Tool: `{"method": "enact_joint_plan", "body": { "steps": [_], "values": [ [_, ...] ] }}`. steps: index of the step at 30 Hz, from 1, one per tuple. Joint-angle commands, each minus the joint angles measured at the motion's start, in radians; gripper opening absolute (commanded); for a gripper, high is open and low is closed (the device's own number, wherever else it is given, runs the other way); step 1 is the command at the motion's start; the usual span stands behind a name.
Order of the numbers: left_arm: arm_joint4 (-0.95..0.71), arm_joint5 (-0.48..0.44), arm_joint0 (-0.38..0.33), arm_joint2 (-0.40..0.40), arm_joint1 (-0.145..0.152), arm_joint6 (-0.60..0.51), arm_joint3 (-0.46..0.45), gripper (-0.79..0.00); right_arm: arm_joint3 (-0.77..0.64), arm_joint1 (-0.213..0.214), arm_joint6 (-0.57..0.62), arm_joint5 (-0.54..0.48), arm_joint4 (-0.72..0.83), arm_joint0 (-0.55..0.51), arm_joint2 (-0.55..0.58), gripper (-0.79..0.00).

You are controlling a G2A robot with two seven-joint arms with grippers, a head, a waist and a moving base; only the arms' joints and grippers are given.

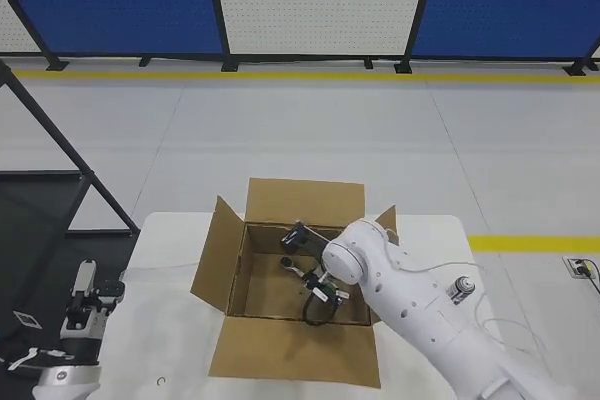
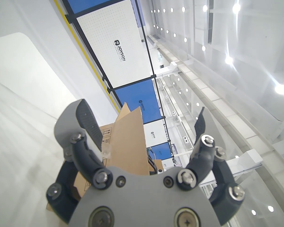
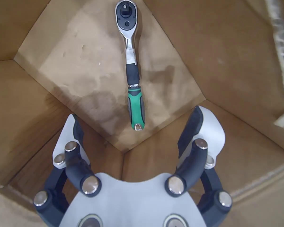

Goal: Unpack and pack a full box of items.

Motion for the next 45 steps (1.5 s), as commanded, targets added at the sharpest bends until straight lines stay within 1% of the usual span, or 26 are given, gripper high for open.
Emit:
{"method": "enact_joint_plan", "body": {
  "steps": [1, 9, 10, 12, 14, 16, 18, 20, 25, 42, 45],
  "values": [
    [0.001, 0.001, -0.003, 0.002, 0.0, 0.001, 0.0, 0.0, 0.045, -0.02, -0.026, 0.0, 0.002, 0.007, -0.023, 0.0],
    [0.01, 0.003, -0.011, 0.016, -0.001, 0.005, -0.004, 0.0, 0.22, -0.117, -0.126, 0.016, 0.002, 0.036, -0.106, -0.006],
    [0.011, 0.003, -0.011, 0.017, -0.001, 0.005, -0.003, 0.0, 0.242, -0.128, -0.144, 0.019, 0.001, 0.039, -0.112, -0.018],
    [0.011, 0.004, -0.011, 0.017, -0.001, 0.005, -0.003, 0.0, 0.288, -0.148, -0.182, 0.027, 0.001, 0.046, -0.118, -0.077],
    [0.01, 0.005, -0.011, 0.017, -0.001, 0.007, -0.002, 0.0, 0.335, -0.165, -0.224, 0.031, 0.013, 0.052, -0.117, -0.062],
    [0.01, 0.003, -0.011, 0.017, -0.002, 0.008, -0.003, 0.0, 0.379, -0.181, -0.246, 0.022, 0.022, 0.059, -0.118, 0.0],
    [0.01, 0.002, -0.011, 0.017, -0.002, 0.01, -0.001, 0.0, 0.418, -0.196, -0.263, 0.023, 0.03, 0.067, -0.117, 0.0],
    [0.009, 0.001, -0.01, 0.016, -0.002, 0.011, -0.001, 0.0, 0.445, -0.207, -0.29, 0.001, 0.041, 0.078, -0.111, 0.0],
    [0.007, 0.0, -0.007, 0.014, -0.003, 0.015, 0.002, 0.0, 0.459, -0.215, -0.338, -0.033, 0.036, 0.12, -0.098, 0.0],
    [0.014, 0.002, -0.007, 0.018, -0.004, 0.019, 0.003, 0.0, 0.459, -0.215, -0.338, -0.033, 0.036, 0.12, -0.098, 0.0],
    [0.014, 0.0, -0.005, 0.017, -0.004, 0.02, 0.002, 0.0, 0.455, -0.212, -0.355, -0.05, 0.023, 0.097, -0.099, 0.0]
  ]
}}
